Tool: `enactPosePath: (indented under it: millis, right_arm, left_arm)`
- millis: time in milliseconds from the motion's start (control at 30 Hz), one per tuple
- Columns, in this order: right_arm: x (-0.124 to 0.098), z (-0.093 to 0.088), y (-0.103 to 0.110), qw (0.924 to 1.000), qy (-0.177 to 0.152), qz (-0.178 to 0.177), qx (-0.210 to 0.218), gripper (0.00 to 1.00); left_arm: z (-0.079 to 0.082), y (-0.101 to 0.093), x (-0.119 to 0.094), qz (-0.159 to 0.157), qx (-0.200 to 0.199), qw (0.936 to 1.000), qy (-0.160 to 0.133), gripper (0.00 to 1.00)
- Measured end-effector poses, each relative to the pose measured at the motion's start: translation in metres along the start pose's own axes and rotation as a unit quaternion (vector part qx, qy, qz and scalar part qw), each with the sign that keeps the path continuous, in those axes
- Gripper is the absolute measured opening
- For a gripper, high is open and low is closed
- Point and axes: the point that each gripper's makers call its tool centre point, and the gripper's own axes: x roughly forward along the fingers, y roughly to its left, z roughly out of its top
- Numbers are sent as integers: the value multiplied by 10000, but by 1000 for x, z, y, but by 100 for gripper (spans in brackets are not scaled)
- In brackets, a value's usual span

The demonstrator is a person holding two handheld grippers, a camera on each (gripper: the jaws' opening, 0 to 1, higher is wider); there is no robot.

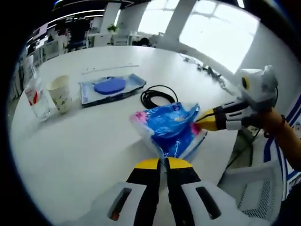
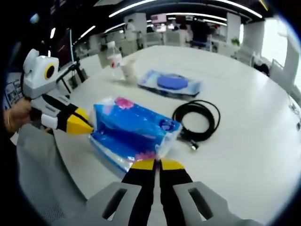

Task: Arrange the tabletop items into an orderly group along one side of the table until the central work area is clear of visible clutter.

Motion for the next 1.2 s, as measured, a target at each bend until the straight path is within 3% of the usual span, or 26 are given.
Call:
enactPosePath:
  millis: [333,633,1200]
  right_arm:
    - [-7,17,-19,9999,-67,-147,2,0]
    - [-14,35,-36,9997,-38,-221,38,0]
    - [-9,69,-85,9987,-165,-489,32,0]
  left_arm:
    - [26,-3,11,-75,157,9998,-55,3]
    - [44,-4,23,-163,4,9997,-165,3]
    - [103,4,57,-300,-65,9984,-469,3]
